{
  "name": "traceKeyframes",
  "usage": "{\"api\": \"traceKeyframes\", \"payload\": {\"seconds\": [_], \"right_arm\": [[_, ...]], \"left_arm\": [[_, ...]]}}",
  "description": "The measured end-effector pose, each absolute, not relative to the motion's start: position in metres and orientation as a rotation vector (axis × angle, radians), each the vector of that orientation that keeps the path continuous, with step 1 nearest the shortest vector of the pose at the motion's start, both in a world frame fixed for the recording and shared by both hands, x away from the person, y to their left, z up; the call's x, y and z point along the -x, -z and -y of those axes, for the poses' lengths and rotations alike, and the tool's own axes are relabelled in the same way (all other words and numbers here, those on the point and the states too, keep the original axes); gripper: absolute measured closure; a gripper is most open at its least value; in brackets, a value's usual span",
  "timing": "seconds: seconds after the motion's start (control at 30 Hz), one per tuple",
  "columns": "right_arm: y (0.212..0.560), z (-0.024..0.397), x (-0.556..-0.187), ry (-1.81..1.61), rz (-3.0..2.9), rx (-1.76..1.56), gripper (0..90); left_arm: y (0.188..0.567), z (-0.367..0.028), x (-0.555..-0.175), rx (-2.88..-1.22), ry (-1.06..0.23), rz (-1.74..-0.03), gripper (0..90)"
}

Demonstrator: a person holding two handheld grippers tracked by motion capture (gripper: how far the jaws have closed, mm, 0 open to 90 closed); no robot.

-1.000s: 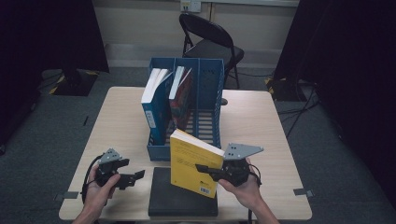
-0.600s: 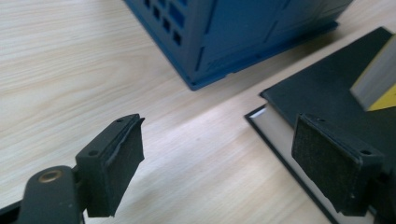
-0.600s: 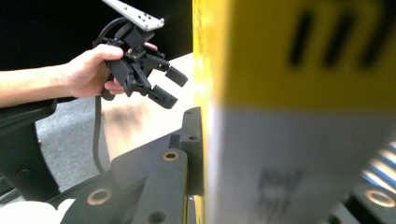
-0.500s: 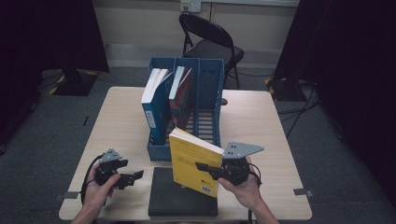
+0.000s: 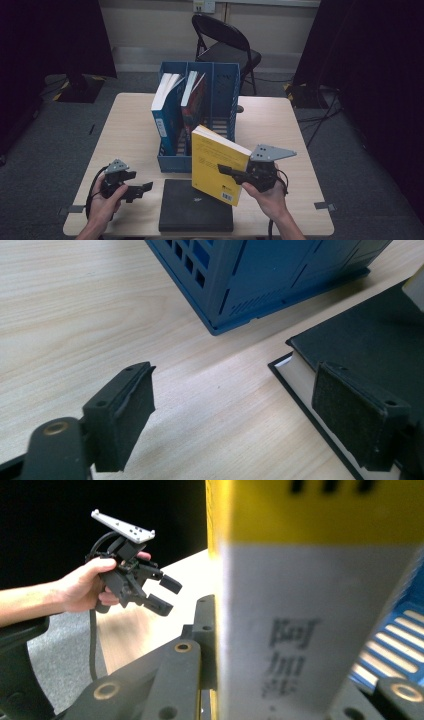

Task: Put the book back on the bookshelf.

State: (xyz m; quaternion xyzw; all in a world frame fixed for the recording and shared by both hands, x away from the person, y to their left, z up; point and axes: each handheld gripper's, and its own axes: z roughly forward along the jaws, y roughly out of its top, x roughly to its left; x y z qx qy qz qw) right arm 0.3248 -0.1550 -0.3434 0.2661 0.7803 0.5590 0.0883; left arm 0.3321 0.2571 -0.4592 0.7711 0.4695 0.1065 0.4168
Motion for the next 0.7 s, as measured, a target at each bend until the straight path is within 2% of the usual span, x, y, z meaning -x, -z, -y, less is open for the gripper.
{"api": "traceKeyframes", "payload": {"seconds": [0.17,0.7], "right_arm": [[0.338,0.161,-0.326,-1.679,-2.284,-0.800,75.6],[0.322,0.167,-0.342,-1.671,-2.192,-0.857,75.6]], "left_arm": [[0.458,-0.260,-0.332,-1.902,-0.274,-1.195,16.1],[0.461,-0.254,-0.332,-1.959,-0.275,-1.186,15.9]]}}
